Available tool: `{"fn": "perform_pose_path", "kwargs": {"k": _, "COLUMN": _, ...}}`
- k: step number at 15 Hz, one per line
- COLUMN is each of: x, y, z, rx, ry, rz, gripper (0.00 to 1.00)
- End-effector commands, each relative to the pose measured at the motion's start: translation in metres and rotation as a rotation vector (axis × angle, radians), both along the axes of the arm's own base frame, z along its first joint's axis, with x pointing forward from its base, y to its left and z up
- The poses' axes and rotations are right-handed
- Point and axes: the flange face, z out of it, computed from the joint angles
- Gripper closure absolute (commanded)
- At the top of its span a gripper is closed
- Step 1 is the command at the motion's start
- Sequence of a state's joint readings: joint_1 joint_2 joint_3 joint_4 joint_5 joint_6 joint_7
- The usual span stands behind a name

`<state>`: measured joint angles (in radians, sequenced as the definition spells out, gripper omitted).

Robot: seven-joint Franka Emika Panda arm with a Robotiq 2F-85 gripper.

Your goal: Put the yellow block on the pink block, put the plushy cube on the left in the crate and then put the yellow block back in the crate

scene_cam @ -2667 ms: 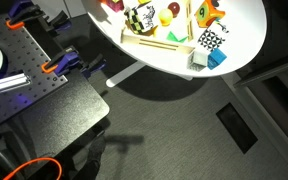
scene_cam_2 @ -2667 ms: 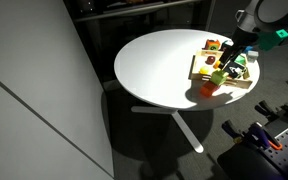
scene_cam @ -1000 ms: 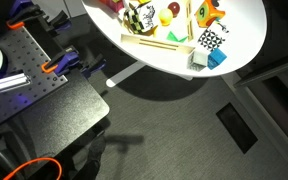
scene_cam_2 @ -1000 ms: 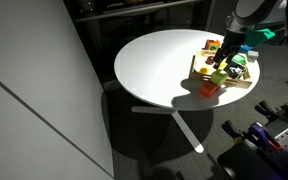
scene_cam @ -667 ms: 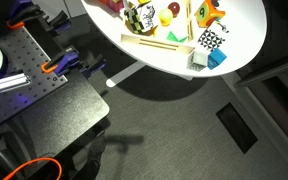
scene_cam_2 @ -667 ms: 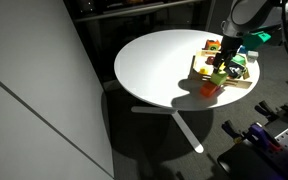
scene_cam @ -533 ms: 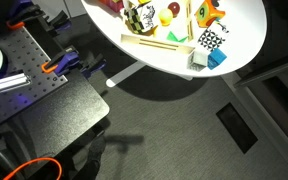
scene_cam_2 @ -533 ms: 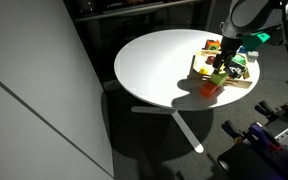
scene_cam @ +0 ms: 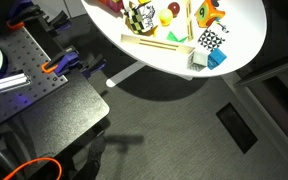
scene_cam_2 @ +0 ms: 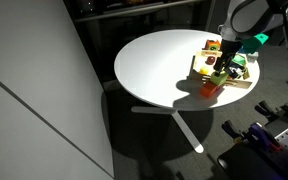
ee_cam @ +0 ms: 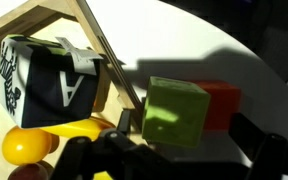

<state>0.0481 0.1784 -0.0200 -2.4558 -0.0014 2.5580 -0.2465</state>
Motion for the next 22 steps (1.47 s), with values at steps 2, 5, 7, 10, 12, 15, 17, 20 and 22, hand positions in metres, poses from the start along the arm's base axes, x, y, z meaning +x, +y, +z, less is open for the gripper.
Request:
{"fn": "perform_pose_path", "kwargs": {"k": 2, "x": 0.005, "y": 0.001, "z": -0.002, "rx": -0.006, "ry": 0.012, "rz": 0.001, "gripper": 0.0}}
{"fn": "perform_pose_path", "kwargs": {"k": 5, "x": 0.004, "y": 0.0, "z": -0.005, "rx": -0.005, "ry": 0.016, "rz": 0.001, "gripper": 0.27}}
{"fn": "perform_pose_path", "kwargs": {"k": 7, "x": 0.004, "y": 0.0, "z": -0.006, "rx": -0.004, "ry": 0.019, "rz": 0.001, "gripper": 0.44}}
{"fn": "perform_pose_path", "kwargs": {"k": 10, "x": 0.005, "y": -0.001, "z": -0.006, "rx": -0.004, "ry": 0.019, "rz": 0.0, "gripper": 0.66}}
{"fn": "perform_pose_path", "kwargs": {"k": 12, "x": 0.006, "y": -0.002, "z": -0.004, "rx": -0.004, "ry": 0.014, "rz": -0.002, "gripper": 0.69}}
{"fn": "perform_pose_path", "kwargs": {"k": 15, "x": 0.009, "y": -0.004, "z": 0.004, "rx": -0.004, "ry": -0.004, "rz": -0.007, "gripper": 0.7}}
{"fn": "perform_pose_path", "kwargs": {"k": 17, "x": 0.013, "y": -0.006, "z": 0.01, "rx": -0.005, "ry": -0.019, "rz": -0.012, "gripper": 0.71}}
{"fn": "perform_pose_path", "kwargs": {"k": 20, "x": 0.021, "y": -0.013, "z": 0.018, "rx": -0.003, "ry": -0.045, "rz": -0.027, "gripper": 0.71}}
{"fn": "perform_pose_path", "kwargs": {"k": 22, "x": 0.027, "y": -0.02, "z": 0.023, "rx": 0.004, "ry": -0.062, "rz": -0.041, "gripper": 0.71}}
